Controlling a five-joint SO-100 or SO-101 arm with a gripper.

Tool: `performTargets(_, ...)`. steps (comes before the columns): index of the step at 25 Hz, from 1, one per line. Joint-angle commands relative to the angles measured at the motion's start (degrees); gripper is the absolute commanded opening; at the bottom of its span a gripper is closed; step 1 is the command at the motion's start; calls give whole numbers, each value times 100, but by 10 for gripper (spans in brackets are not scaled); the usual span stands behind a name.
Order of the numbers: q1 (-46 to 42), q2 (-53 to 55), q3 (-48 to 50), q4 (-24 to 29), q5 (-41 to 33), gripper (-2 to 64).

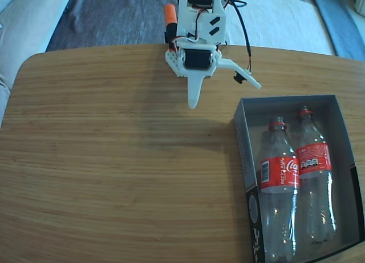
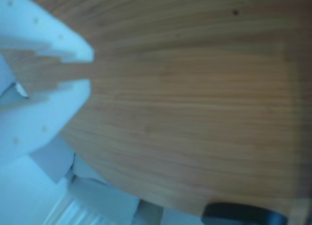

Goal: Grasp the bottles and put them in the box.

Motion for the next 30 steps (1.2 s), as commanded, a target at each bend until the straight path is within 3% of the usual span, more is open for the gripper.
performTargets(1,26,0,9,-70,132,-3)
performTargets(30,114,0,325,-88,70,-1)
